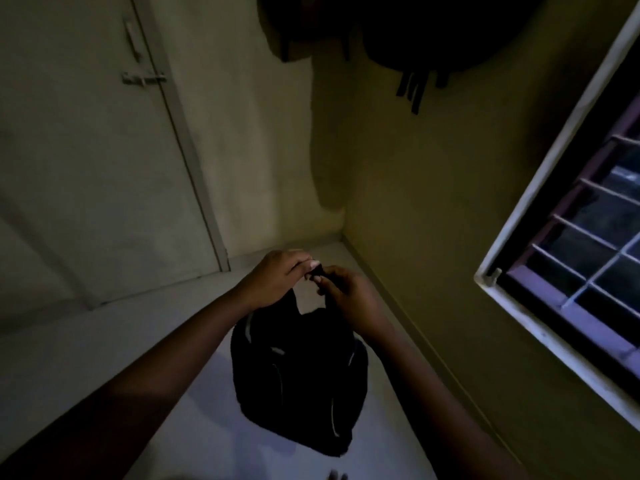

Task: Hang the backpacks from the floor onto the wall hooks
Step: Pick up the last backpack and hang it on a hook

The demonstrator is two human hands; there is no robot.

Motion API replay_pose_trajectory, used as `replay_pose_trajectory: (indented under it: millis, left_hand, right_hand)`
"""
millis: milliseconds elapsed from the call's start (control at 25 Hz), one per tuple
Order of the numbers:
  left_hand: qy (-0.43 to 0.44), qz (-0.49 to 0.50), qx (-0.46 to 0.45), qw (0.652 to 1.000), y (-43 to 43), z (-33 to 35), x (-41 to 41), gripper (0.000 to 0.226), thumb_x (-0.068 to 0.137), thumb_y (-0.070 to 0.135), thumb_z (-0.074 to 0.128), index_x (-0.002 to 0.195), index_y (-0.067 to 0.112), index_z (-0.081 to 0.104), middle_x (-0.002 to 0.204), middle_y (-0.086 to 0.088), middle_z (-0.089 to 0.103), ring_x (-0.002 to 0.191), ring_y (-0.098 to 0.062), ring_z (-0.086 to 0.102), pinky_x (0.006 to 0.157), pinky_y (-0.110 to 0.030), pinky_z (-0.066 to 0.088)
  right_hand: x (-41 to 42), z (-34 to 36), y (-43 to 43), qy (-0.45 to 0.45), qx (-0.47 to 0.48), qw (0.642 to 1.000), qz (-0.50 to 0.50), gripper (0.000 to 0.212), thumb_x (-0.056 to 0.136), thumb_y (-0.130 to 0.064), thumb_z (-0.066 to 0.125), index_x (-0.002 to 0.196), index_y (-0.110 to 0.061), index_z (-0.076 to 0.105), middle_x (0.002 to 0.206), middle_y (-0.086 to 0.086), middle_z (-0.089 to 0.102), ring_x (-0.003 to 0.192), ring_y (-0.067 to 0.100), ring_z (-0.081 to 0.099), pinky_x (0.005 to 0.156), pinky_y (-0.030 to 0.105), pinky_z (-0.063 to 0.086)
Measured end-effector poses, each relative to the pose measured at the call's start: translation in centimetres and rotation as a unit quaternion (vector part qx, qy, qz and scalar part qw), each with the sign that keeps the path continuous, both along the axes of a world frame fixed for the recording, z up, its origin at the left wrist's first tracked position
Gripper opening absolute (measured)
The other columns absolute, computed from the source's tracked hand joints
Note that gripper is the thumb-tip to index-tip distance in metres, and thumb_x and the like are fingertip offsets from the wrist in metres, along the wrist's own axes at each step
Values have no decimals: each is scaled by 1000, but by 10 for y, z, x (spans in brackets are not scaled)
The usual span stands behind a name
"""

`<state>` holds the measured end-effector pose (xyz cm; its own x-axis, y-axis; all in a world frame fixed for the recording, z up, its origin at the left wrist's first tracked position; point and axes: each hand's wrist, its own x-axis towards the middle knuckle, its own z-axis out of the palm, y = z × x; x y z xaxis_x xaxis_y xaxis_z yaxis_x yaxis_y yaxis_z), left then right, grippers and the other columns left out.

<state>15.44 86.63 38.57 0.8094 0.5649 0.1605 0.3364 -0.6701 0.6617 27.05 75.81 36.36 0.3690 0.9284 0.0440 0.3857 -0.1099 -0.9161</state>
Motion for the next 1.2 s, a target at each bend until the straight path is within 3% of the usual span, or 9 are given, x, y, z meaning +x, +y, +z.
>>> replay_pose_trajectory:
  millis: [80, 280, 400, 520, 640, 760, 960, 1080, 1200]
  left_hand:
    - [-46, 0, -7, 999, 39, 15, 29, 39, 94, 27, 40, 80, -5, 55, 77, -25, 55, 70, -29, 53, 64, -28, 34]
    - [-114, -11, -145, 983, 115, 36, 95, 11, 86, 25, 59, 95, 32, 59, 95, 12, 65, 89, 7, 61, 83, -15, 47]
    - [-102, -36, -127, 986, 167, 49, 146, 25, 80, 16, 67, 105, 21, 67, 99, 7, 68, 95, 1, 61, 87, -18, 46]
    - [-138, -92, -169, 972, 211, 68, 197, 19, 85, 8, 60, 96, 20, 69, 68, 20, 72, 69, 11, 63, 68, -11, 48]
    - [-208, -109, -196, 952, 248, 91, 239, 17, 87, 11, 58, 97, 12, 71, 66, 19, 72, 75, -4, 67, 69, -14, 51]
    - [-252, -176, -147, 940, 278, 126, 283, 15, 88, 12, 57, 91, 19, 70, 79, 8, 70, 76, -4, 65, 68, -16, 49]
    - [-312, -262, -4, 913, 296, 188, 344, 17, 88, 7, 57, 99, 10, 69, 80, -2, 65, 69, 1, 60, 63, -4, 41]
    - [-324, -265, 36, 908, 306, 231, 374, 16, 85, 9, 61, 95, 6, 73, 83, 7, 64, 71, 7, 54, 67, 3, 41]
    - [-351, -285, 75, 889, 315, 280, 401, 9, 81, 16, 66, 86, 17, 73, 75, 17, 63, 69, -4, 63, 64, -8, 47]
  right_hand:
    - [37, 23, 41, 5, 6, 1000, 14, 21, 93, -28, 53, 100, -16, 68, 78, 2, 69, 70, 8, 64, 63, 22, 46]
    - [103, 63, 113, 13, 52, 999, -4, 26, 94, -24, 52, 82, -4, 65, 58, -5, 52, 41, -6, 46, 45, 8, 34]
    - [146, 87, 144, 10, 78, 996, -52, 21, 94, -18, 52, 80, -8, 64, 58, -5, 51, 37, -9, 45, 42, 3, 31]
    - [184, 108, 170, 11, 106, 987, -121, 24, 94, -22, 52, 72, -21, 63, 59, -8, 52, 42, -9, 47, 45, 5, 34]
    - [222, 132, 189, -37, 87, 980, -173, 18, 90, -26, 57, 86, -13, 69, 63, -8, 55, 53, 0, 48, 51, 13, 37]
    - [255, 163, 203, -99, 98, 959, -249, 17, 84, -27, 65, 101, -26, 66, 70, -10, 63, 54, -6, 52, 52, 10, 41]
    - [280, 204, 222, -211, 180, 898, -341, 16, 79, -23, 70, 94, -29, 70, 84, -22, 66, 76, -18, 63, 61, 0, 47]
    - [302, 236, 231, -262, 227, 862, -369, 20, 79, -20, 70, 99, -18, 72, 91, -15, 70, 82, -14, 65, 67, 2, 50]
    - [324, 282, 236, -287, 268, 835, -385, 19, 78, -19, 72, 97, -17, 73, 85, -19, 68, 76, -17, 64, 62, 0, 48]
